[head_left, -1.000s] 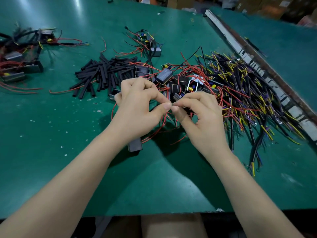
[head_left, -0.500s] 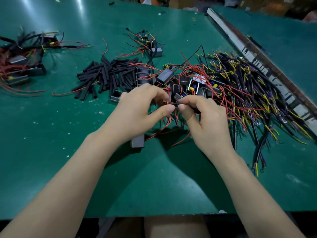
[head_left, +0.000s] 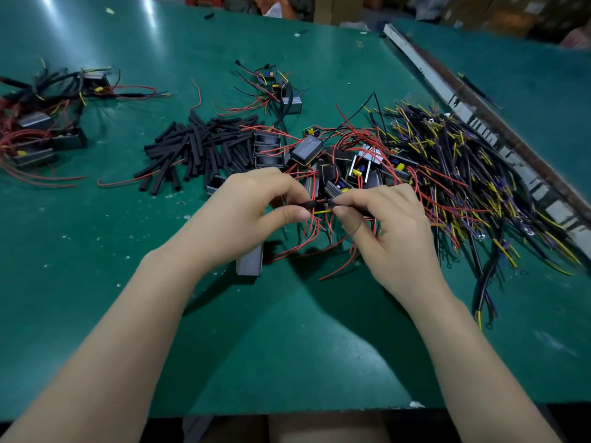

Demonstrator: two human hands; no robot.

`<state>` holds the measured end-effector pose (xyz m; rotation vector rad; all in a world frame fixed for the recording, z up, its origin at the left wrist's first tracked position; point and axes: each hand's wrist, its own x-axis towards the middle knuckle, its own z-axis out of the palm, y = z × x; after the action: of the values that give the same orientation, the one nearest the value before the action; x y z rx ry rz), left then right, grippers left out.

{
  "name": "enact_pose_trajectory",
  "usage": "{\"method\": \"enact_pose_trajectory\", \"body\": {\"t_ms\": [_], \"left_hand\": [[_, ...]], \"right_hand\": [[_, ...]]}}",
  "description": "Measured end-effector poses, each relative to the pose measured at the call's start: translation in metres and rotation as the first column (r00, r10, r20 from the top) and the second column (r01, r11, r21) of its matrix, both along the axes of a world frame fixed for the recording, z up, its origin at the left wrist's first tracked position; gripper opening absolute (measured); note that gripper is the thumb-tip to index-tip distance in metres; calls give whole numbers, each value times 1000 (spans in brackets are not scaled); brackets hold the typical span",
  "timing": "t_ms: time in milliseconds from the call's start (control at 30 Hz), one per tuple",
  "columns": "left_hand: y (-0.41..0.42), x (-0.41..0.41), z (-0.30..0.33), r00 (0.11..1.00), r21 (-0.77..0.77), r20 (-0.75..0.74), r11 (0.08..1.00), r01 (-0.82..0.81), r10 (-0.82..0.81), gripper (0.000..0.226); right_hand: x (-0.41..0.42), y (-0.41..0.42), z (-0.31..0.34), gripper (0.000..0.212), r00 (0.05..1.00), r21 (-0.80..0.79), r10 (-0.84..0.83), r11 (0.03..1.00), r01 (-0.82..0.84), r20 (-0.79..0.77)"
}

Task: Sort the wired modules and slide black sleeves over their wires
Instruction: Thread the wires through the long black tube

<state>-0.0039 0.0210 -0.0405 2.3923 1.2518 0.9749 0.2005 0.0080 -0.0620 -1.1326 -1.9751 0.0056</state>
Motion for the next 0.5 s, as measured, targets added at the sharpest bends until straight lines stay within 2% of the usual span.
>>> {"method": "enact_pose_trajectory", "body": {"t_ms": [100, 300, 500], "left_hand": [[1, -5, 2, 997, -103, 79, 995, -4, 12, 20], [-1, -2, -1, 1000, -54, -4, 999, 6, -6, 16], [-1, -1, -2, 999, -58, 38, 998, -5, 7, 15]], "right_hand": [[5, 3, 0, 13, 995, 67, -38, 997, 32, 93], [3, 2, -1, 16, 1000, 24, 11, 1000, -12, 17], [0, 0, -3, 17, 993, 30, 42, 999, -38, -112]]}}
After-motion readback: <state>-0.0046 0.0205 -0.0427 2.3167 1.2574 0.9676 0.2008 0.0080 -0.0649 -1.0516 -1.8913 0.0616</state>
